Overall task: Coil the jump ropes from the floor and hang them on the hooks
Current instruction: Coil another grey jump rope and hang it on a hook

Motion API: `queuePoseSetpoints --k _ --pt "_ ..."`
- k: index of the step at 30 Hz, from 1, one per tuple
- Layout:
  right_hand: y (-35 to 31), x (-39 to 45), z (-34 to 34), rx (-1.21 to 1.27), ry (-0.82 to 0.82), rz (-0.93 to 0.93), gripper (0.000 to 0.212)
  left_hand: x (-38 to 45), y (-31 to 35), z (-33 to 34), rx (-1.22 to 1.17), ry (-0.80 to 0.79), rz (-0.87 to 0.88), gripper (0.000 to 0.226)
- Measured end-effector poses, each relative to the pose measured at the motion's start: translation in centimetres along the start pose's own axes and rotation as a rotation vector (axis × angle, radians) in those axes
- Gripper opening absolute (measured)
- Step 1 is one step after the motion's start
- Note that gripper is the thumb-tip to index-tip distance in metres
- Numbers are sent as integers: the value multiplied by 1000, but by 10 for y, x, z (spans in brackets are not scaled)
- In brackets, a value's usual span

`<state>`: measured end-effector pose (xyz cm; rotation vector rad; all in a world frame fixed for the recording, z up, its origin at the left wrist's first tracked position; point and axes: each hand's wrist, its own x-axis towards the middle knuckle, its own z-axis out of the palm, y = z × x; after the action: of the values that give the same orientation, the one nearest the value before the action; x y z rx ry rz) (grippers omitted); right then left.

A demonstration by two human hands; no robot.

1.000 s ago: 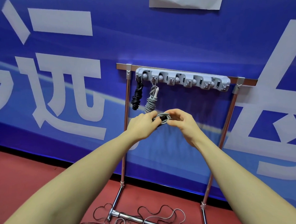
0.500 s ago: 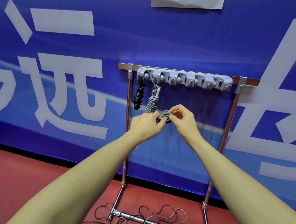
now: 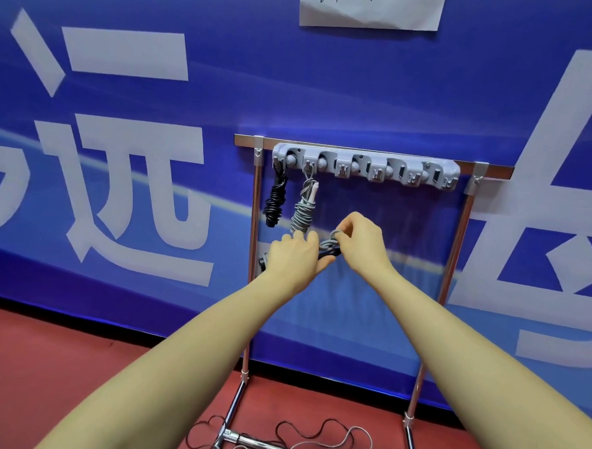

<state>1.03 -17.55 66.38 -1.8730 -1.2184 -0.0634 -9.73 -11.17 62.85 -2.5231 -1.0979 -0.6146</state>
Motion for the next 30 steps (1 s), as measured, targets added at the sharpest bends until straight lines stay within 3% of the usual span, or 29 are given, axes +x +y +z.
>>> queuePoseSetpoints --k 4,6,10,14,19,24,27,30 --pt "2 -6 5 -253 78 -212 6 7 4 -13 -163 -122 -10 38" --pt "2 -10 6 -252 118 -243 8 8 3 -17 -305 -153 -48 31" --pt "1 -13 5 -187 154 -212 18 4 6 -18 -381 -169 -74 27" --pt "-2 -8 1 14 222 -49 21 -3 9 -13 -341 -107 -32 27" --pt "-5 -2 -2 30 263 70 21 -5 13 -7 -360 -80 -33 33" --pt "-10 8 -6 61 230 11 14 8 5 -1 -608 -194 -113 50" --pt "-14 19 -12 -3 204 -65 13 25 1 -6 -777 -71 -165 52" --pt "-15 34 -14 2 172 -84 13 45 -1 -18 -1000 41 -151 29"
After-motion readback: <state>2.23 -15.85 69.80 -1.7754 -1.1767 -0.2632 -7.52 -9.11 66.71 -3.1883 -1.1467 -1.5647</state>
